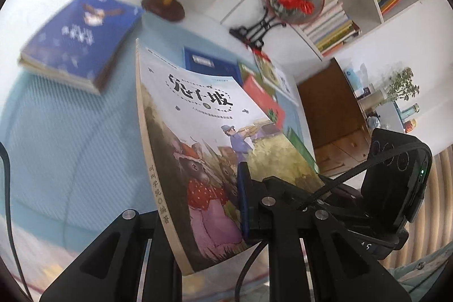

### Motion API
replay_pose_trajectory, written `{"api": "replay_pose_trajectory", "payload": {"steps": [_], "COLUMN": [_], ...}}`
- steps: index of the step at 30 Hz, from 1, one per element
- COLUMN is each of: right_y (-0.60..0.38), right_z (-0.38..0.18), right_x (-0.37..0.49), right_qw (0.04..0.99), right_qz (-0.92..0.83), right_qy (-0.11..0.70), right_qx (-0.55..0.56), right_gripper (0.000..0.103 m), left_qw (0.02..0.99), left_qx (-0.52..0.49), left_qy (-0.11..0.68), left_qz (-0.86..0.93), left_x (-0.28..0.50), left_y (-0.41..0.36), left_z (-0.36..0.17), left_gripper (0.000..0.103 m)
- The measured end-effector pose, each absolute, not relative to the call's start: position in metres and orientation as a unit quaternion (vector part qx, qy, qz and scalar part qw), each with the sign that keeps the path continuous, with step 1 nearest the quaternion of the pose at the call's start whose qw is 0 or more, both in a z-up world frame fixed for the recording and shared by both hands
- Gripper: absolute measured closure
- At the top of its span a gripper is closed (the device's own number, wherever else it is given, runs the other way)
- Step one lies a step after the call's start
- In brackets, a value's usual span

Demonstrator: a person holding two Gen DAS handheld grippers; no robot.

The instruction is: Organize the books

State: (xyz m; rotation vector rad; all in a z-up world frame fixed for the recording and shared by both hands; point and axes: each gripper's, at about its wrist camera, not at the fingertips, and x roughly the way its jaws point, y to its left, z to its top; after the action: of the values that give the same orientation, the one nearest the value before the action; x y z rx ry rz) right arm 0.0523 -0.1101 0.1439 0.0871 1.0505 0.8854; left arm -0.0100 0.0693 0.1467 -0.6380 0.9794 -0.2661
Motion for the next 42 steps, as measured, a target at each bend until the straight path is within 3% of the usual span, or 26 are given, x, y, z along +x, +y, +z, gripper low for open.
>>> {"api": "replay_pose_trajectory", "payload": {"steps": [10,15,24,31,42], "right_y": [-0.001,0.047,0.093,0.116,0.136], "right_z": [0.140,0.118,0.097,0.075,0.058], "right_x": [0.110,0.147,0.185,0.193,0.186], "right_qw": [0.778,0.758,0.745,0.730,0.716], "right_qz": [0.399,0.387,0.374,0.370,0.385], "right_qy": [0.484,0.523,0.548,0.572,0.582], "right_qx": [0.027,0.046,0.071,0.057,0.023], "right_gripper": [0.069,0.068,0.068,0.068,0.068], "left_qw": [0.831,0.813,0.794,0.779,0.774], "left_qx": [-0.295,-0.304,-0.323,-0.327,-0.346], "left_qy": [0.457,0.484,0.502,0.530,0.529], "left_qz": [-0.112,-0.111,-0.115,-0.074,-0.037], "left_x": [0.051,0.087,0.128,0.128,0.098], "left_y": [0.163,0.206,0.256,0.280,0.289], "left_z": [0.135,0.111,0.087,0.064,0.050], "left_gripper": [0.089,0.089,0.079,0.070,0.070]}}
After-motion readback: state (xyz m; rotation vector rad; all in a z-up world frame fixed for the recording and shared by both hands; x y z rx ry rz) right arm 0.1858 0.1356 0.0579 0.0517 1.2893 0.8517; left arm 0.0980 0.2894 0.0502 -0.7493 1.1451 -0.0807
